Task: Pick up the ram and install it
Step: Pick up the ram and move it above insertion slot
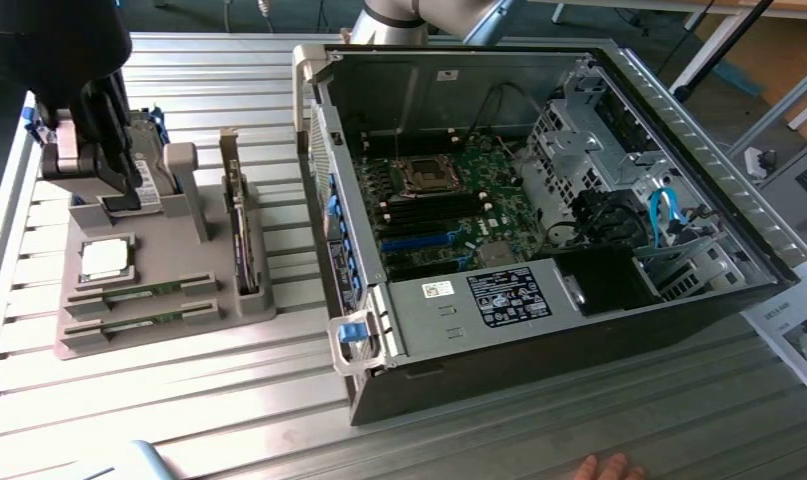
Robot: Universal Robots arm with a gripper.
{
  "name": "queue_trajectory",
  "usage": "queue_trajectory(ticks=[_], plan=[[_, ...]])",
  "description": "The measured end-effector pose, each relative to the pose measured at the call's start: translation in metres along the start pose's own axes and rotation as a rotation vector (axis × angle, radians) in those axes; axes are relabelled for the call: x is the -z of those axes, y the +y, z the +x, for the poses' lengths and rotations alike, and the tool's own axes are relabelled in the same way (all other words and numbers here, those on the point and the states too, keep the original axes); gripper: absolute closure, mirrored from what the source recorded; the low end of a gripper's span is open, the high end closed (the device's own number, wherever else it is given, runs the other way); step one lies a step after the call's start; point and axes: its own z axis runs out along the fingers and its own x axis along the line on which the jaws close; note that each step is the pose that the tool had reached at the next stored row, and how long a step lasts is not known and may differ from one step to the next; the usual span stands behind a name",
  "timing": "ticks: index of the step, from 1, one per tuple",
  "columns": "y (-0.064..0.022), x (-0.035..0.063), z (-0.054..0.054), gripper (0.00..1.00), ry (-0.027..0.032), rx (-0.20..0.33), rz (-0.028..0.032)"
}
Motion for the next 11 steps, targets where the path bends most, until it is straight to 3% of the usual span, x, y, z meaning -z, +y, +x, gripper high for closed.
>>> queue_trajectory(ticks=[11], plan=[[0.0005, -0.0255, -0.001, 0.7, -0.0001, 0.0, -0.0019]])
